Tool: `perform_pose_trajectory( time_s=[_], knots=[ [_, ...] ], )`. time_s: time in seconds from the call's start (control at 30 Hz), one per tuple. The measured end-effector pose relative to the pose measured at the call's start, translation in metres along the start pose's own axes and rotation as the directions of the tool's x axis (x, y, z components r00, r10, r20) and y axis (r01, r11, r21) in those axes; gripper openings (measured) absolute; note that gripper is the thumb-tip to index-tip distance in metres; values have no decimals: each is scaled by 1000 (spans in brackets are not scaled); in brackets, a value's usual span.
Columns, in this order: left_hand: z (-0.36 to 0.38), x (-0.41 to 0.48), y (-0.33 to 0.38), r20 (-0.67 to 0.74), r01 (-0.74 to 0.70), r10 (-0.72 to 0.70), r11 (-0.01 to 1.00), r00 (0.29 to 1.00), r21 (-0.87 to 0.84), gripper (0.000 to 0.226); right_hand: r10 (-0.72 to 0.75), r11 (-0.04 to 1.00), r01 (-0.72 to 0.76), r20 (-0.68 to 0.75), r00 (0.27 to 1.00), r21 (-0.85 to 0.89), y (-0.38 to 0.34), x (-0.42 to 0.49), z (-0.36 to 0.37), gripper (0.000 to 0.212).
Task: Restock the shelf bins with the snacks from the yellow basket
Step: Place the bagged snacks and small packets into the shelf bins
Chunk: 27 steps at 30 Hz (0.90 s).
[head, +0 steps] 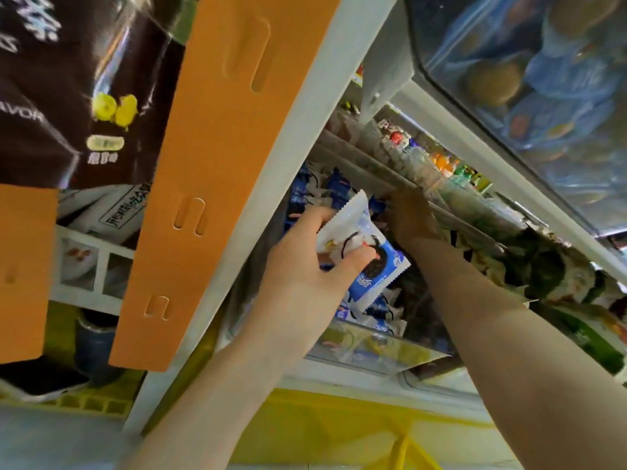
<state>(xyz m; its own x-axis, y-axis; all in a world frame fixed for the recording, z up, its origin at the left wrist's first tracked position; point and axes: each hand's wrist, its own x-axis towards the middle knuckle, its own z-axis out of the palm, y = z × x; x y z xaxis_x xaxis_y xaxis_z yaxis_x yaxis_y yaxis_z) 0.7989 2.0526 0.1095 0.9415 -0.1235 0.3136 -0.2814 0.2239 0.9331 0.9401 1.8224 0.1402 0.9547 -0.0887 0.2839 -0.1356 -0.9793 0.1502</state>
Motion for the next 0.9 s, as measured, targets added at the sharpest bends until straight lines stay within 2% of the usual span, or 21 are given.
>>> perform_pose_trajectory(
  time_s=[0.13, 0.27, 0.33, 0.4, 0.47, 0.5, 0.6, 0.73, 0.8, 0.87, 0.9],
  knots=[
    [-2, 0, 0, 12, -3, 3, 1000, 1000, -12, 19, 33, 998, -38, -94, 995, -46, -5, -2, 2, 29],
    [-1, -2, 0, 15, 12, -12, 1000, 1000, -7, 15, 123, 979, -115, -37, 992, 166, -12, -16, -12, 41],
    [0, -5, 1, 16, 13, -13, 1000, 1000, 6, 15, 105, 950, -77, -76, 992, 304, -19, -37, -25, 30],
    [1, -8, 0, 34, 12, -12, 1000, 999, 6, 18, 82, 824, -16, -91, 992, 567, -26, -73, -42, 21],
    [3, -12, 1, 60, 7, -7, 1000, 998, 2, 23, 7, 576, 5, -11, 1000, 817, -33, -115, -61, 29],
    [5, -15, 1, 70, 7, -6, 1000, 998, -4, 26, -70, 521, 18, 22, 997, 853, -35, -135, -70, 31],
    [11, -22, 1, 86, 37, -33, 998, 996, -47, 33, -228, 538, 23, 120, 966, 843, -41, -174, -91, 43],
    [20, -33, 3, 118, 180, -155, 955, 981, -236, 43, -176, 423, -73, 161, 971, 903, -39, -191, -100, 29],
    [24, -37, 4, 126, 184, -163, 967, 979, -177, 39, -72, 270, -213, 241, 968, 939, -35, -197, -96, 35],
    [27, -41, 4, 129, 154, -143, 985, 981, -81, 38, -33, 96, -298, 303, 953, 950, -30, -202, -94, 48],
    [27, -41, 4, 123, 138, -131, 989, 984, -50, 38, -45, 100, -302, 308, 950, 948, -28, -205, -93, 51]
  ],
)
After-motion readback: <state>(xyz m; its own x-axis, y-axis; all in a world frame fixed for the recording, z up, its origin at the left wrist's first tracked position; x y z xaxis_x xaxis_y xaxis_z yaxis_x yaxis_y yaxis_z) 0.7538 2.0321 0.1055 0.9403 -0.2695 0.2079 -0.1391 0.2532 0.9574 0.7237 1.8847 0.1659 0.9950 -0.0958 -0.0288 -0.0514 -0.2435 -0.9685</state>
